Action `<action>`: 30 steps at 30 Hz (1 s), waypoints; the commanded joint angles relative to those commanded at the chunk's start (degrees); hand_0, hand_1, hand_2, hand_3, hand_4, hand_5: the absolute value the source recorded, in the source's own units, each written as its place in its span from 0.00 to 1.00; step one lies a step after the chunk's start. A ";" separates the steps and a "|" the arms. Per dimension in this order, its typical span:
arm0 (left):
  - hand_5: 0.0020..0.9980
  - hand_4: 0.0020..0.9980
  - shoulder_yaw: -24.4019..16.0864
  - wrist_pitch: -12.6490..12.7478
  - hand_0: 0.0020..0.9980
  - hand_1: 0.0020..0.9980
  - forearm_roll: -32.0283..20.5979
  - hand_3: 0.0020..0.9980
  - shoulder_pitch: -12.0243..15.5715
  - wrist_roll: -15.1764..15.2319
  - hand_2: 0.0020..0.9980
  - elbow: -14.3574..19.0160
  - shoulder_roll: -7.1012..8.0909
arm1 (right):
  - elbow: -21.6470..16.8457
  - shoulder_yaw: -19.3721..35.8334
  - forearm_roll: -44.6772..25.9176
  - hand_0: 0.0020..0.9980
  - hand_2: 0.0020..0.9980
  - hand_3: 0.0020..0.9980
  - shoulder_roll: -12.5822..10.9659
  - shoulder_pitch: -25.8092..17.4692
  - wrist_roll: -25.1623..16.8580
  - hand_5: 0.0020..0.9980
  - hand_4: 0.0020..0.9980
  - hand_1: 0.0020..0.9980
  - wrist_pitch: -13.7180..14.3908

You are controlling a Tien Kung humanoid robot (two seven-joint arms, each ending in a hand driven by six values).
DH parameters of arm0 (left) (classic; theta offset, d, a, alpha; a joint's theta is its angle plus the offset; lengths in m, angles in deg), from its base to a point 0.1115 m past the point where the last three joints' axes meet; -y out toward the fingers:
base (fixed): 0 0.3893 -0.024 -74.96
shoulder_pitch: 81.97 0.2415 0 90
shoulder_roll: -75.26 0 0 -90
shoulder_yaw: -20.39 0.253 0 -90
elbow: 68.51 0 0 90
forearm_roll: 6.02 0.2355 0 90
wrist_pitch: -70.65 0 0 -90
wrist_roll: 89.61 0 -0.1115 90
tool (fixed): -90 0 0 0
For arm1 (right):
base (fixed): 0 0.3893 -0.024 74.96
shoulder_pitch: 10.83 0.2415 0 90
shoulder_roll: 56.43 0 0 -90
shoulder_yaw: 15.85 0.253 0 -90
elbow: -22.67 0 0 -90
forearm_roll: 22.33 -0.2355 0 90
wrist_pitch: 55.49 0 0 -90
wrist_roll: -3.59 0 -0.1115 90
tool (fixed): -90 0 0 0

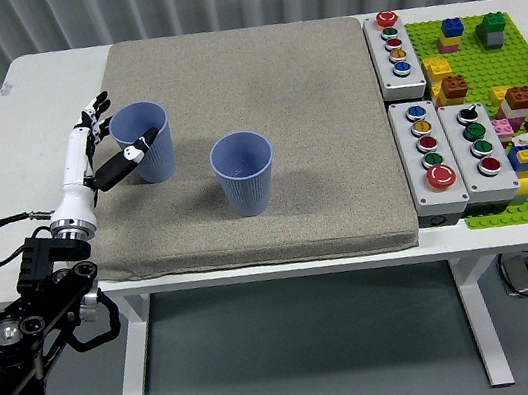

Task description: Pick cup pour cup place

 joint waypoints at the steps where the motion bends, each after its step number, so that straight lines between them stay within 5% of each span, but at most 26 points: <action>1: 0.67 1.00 -0.69 -0.49 0.88 0.92 0.49 1.00 0.32 -0.37 1.00 0.56 0.14 | 0.00 0.03 0.00 0.70 0.61 0.61 0.00 0.00 0.00 0.31 0.00 0.67 0.01; 2: 0.67 1.00 -1.38 -0.89 0.88 0.92 0.83 1.00 0.60 -0.67 1.00 1.03 0.26 | 0.00 0.05 -0.01 0.70 0.61 0.61 0.01 0.00 -0.01 0.31 0.00 0.67 0.02; 3: 0.82 1.00 -2.96 -1.33 0.95 0.94 1.19 1.00 1.27 -1.16 1.00 1.97 0.41 | 0.00 0.04 -0.07 0.70 0.61 0.61 0.00 0.02 -0.01 0.31 0.00 0.67 0.06; 8: 0.82 1.00 -8.40 -3.47 0.95 0.94 1.11 1.00 2.47 -2.91 1.00 4.22 1.11 | 0.01 0.06 -0.21 0.70 0.61 0.61 -0.03 0.14 -0.08 0.31 0.00 0.67 0.12; 9: 1.00 0.97 -9.31 -4.02 0.97 0.95 0.84 1.00 2.44 -3.34 1.00 4.54 1.33 | 0.00 0.09 -0.18 0.69 0.61 0.61 -0.03 0.18 -0.08 0.31 0.00 0.67 0.12; 12: 1.00 0.97 -13.01 -7.22 0.97 0.95 -0.63 1.00 2.13 -5.11 1.00 5.71 2.25 | 0.01 0.13 -0.05 0.69 0.61 0.61 -0.10 0.29 -0.09 0.31 0.00 0.67 0.06; 14: 1.00 0.97 -15.30 -9.79 0.97 0.95 -3.88 1.00 1.85 -6.47 1.00 6.90 3.03 | 0.01 0.10 -0.13 0.69 0.61 0.61 -0.12 0.31 -0.14 0.31 0.00 0.67 0.09; 15: 1.00 0.85 -16.32 -11.23 0.99 0.98 -5.88 1.00 1.71 -7.04 1.00 7.32 3.28 | 0.01 0.07 -0.17 0.70 0.61 0.61 -0.12 0.31 -0.15 0.30 0.00 0.67 0.10; 19: 1.00 0.85 -19.63 -15.01 0.99 0.98 -15.31 1.00 0.72 -7.46 1.00 7.01 3.66 | 0.00 0.01 -0.22 0.70 0.61 0.61 -0.14 0.29 -0.16 0.30 0.00 0.67 0.15; 30: 1.00 0.82 -26.73 -20.04 0.96 0.93 -41.14 0.99 -0.09 -8.29 1.00 2.34 4.00 | 0.00 -0.06 -0.10 0.70 0.61 0.61 -0.15 0.12 -0.21 0.30 0.00 0.67 0.17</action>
